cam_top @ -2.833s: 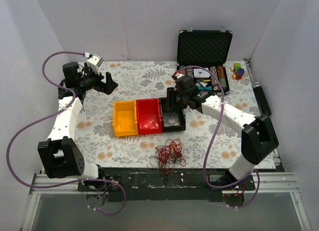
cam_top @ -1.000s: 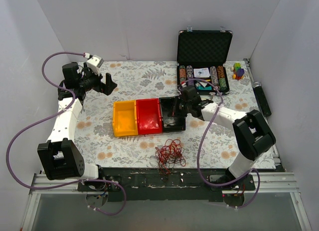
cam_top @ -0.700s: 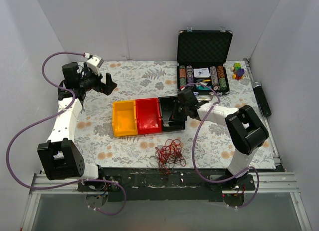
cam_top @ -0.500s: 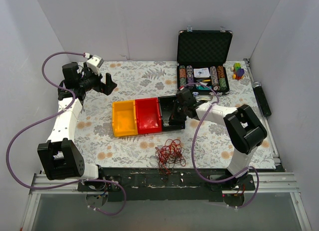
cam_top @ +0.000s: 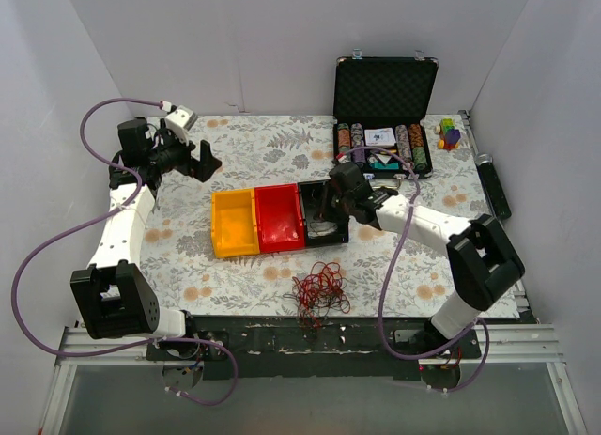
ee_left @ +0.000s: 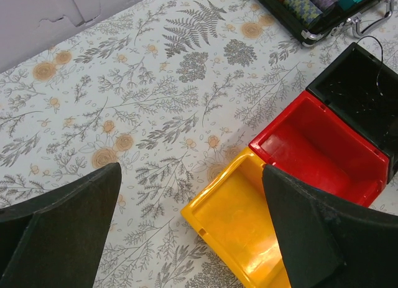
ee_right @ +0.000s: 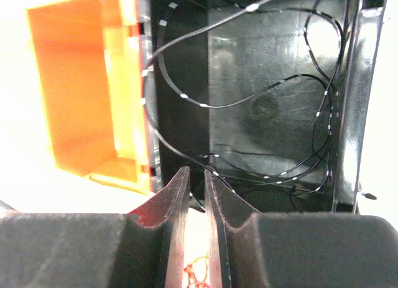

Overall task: Untangle the cables
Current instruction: Place the cable in the bin, then untie the cable.

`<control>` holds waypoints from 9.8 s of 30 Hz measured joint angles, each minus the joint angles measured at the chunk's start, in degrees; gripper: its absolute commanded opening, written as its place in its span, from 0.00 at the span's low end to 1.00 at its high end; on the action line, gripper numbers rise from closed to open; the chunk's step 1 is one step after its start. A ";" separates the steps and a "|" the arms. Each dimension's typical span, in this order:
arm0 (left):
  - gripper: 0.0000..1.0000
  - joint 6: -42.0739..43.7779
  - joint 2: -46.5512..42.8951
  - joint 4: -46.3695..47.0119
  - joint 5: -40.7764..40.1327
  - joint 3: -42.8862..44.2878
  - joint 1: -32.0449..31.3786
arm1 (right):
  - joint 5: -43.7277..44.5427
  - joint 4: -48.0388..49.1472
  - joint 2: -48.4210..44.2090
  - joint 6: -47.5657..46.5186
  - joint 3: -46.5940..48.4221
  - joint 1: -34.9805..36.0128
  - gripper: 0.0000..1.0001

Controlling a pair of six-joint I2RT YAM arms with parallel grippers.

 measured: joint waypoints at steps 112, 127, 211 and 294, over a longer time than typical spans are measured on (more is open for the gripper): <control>0.00 -0.96 3.69 -9.57 -5.99 0.74 -58.51 | 3.45 4.90 -58.21 -17.62 -32.59 18.05 0.68; 0.00 -4.28 4.37 -9.01 -8.37 0.74 -58.51 | 14.36 -1.01 -71.01 -18.23 -32.28 18.62 0.70; 0.00 11.10 1.81 38.75 -30.45 63.67 -58.47 | 24.09 12.63 -51.45 2.86 -52.37 26.01 0.68; 0.00 15.87 -9.33 49.92 -45.42 24.90 -43.80 | 27.65 1.09 -58.27 4.46 -50.82 26.08 0.68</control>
